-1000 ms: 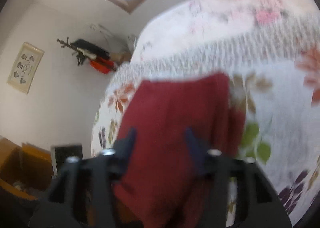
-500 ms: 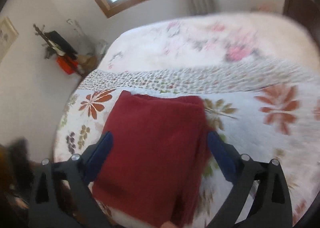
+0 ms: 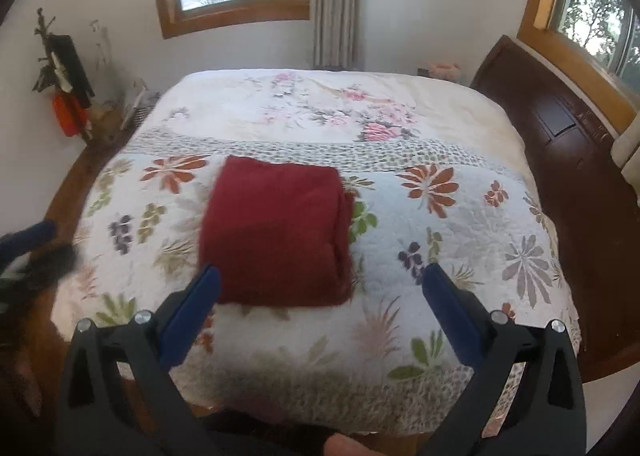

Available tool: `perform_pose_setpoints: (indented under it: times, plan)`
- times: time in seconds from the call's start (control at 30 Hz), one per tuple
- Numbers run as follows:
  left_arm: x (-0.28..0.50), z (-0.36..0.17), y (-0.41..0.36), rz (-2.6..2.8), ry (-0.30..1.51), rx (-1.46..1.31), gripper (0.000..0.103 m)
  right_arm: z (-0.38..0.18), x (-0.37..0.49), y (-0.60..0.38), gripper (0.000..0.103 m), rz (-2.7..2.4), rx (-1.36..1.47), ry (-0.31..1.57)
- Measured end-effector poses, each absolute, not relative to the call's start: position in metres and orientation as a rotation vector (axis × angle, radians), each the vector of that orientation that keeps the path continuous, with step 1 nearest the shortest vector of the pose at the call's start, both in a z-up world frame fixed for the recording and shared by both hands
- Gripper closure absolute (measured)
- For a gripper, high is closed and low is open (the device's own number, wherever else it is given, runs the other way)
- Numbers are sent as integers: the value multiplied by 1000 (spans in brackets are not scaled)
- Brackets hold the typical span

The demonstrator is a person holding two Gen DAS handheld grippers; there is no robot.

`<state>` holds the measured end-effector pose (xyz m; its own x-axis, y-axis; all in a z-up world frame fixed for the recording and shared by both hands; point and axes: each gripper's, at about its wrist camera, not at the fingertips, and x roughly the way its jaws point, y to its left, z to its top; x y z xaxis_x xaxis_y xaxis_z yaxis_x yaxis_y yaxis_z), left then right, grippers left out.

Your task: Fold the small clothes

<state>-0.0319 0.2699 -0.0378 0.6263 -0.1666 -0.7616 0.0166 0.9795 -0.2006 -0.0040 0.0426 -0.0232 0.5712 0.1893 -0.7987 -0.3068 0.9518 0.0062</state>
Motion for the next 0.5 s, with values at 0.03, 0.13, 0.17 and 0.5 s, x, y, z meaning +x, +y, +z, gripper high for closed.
perform_pose_setpoints:
  times: [0.03,0.13,0.17,0.5]
  plan:
    - [-36,-37,267,-101,892,-171,4,-21,-9,46,3,299,-134,921]
    - [-49,-37,264,-110,902,-187,4,-15,-22,50,3,306,-135,913]
    - [-52,-39,263,-105,906,-190,4,-15,-26,52,3,297,-147,904]
    - [-67,-45,273,-54,921,-252,4,-6,-39,51,3,275,-144,891]
